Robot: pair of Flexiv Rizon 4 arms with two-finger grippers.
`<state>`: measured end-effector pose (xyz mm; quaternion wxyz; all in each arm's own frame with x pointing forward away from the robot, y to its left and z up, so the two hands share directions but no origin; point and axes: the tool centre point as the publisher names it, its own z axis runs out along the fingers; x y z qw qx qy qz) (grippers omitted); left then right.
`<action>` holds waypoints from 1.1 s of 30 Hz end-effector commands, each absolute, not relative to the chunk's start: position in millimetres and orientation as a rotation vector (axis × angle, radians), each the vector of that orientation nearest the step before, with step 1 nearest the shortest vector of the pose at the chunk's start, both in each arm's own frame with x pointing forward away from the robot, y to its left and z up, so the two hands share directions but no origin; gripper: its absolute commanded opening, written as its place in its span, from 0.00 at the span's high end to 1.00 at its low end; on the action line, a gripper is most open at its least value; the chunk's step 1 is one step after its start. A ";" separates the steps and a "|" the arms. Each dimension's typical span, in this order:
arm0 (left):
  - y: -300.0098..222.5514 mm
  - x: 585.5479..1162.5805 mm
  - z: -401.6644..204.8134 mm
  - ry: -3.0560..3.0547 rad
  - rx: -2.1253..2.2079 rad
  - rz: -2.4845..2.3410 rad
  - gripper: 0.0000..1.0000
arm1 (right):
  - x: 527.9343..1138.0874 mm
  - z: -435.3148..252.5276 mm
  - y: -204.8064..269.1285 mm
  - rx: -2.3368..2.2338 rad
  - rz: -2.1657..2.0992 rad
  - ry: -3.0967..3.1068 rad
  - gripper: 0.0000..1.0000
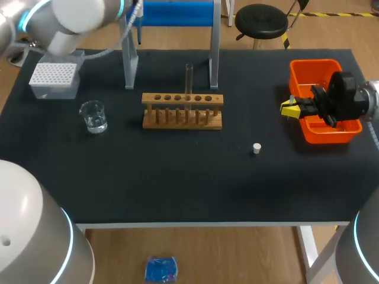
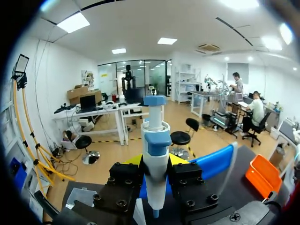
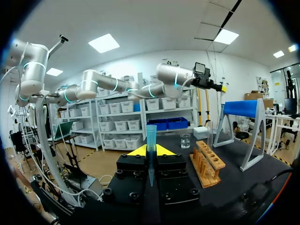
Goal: Invert the test tube, pick up the pipette, mount the tip to pipette, aspirate from beaker and dispense into the tube, eject the tip, return the pipette, and cap with the stopper.
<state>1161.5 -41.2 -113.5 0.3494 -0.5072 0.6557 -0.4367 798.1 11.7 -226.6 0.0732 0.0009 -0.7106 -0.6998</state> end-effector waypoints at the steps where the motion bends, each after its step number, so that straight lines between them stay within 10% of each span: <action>1: -15.4 1128.0 -93.3 1.845 -1.266 -1.217 1.00 | 798.3 -226.9 10.5 0.006 -2.101 -2.132 1.00; 33: -77.6 840.5 -21.0 2.363 -0.729 -1.670 1.00 | 798.3 -226.9 10.5 0.006 -2.101 -2.132 1.00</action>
